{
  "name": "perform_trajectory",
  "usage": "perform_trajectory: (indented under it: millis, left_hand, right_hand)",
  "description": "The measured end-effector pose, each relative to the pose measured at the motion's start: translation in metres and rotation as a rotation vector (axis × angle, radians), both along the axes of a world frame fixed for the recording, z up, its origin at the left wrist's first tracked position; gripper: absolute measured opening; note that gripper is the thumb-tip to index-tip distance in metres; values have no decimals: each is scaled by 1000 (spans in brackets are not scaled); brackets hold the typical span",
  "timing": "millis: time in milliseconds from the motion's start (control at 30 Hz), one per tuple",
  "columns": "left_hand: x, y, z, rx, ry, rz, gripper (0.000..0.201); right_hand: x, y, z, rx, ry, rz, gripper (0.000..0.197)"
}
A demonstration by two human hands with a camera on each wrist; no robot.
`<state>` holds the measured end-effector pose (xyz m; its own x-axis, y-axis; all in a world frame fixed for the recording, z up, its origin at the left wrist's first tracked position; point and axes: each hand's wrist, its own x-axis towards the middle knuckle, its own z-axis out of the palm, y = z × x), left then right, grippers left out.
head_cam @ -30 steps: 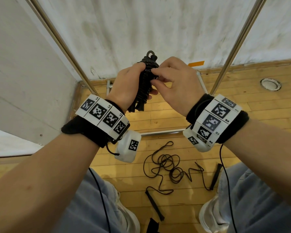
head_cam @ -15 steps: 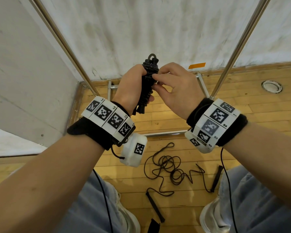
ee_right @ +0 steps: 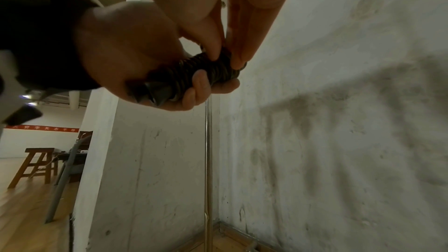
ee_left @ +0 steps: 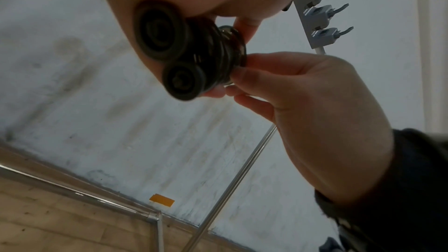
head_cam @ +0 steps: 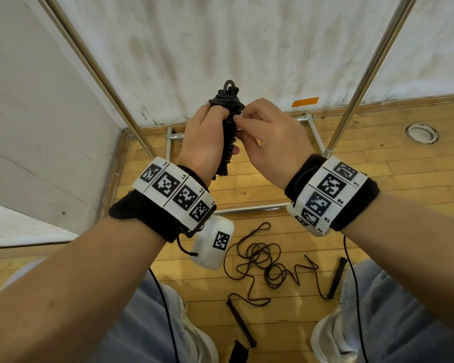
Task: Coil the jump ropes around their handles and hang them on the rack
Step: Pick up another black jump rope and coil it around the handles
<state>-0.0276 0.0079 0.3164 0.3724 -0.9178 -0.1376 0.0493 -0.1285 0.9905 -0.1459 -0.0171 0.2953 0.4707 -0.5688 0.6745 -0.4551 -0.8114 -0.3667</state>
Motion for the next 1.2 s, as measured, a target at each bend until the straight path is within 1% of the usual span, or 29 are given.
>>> perform_trajectory:
  millis: [133, 200, 267, 367, 433, 533, 633, 767, 867, 967, 1067, 1200]
  left_hand:
    - [-1, 0, 2, 27, 58, -6, 35]
    - [-1, 1, 3, 35, 68, -22, 43]
    - [1, 4, 4, 26, 43, -62, 50]
    - [3, 8, 5, -31, -76, -136, 35]
    - [5, 9, 6, -42, -145, -165, 34]
    - [7, 9, 6, -53, -168, -197, 34]
    - [8, 8, 6, -74, -141, -226, 31]
    - [10, 8, 7, -81, -40, -272, 36]
    - [10, 8, 5, -62, -107, -241, 32]
    - [13, 4, 3, -27, -150, -225, 18]
    - [16, 3, 5, -19, -178, -257, 16]
    - [17, 4, 6, -9, -198, -302, 17]
  right_hand:
    - [-1, -1, 1, 3, 23, 21, 16]
    - [-1, -2, 2, 27, 30, 24, 19]
    - [-2, -5, 5, 74, -4, 20, 21]
    - [-5, -8, 9, 133, -81, 4, 19]
    - [-4, -7, 10, 156, -125, -6, 16]
    - [-4, -6, 11, 170, -172, -13, 13]
    - [-5, -5, 11, 181, -208, -6, 10]
    - [-6, 0, 10, 159, -186, 2, 11]
    - [-6, 3, 8, 126, -173, 18, 12]
    - [-5, 1, 11, 189, -152, 0, 16]
    - [-5, -7, 13, 229, -144, -42, 20]
    - [-8, -12, 14, 181, -36, -42, 20]
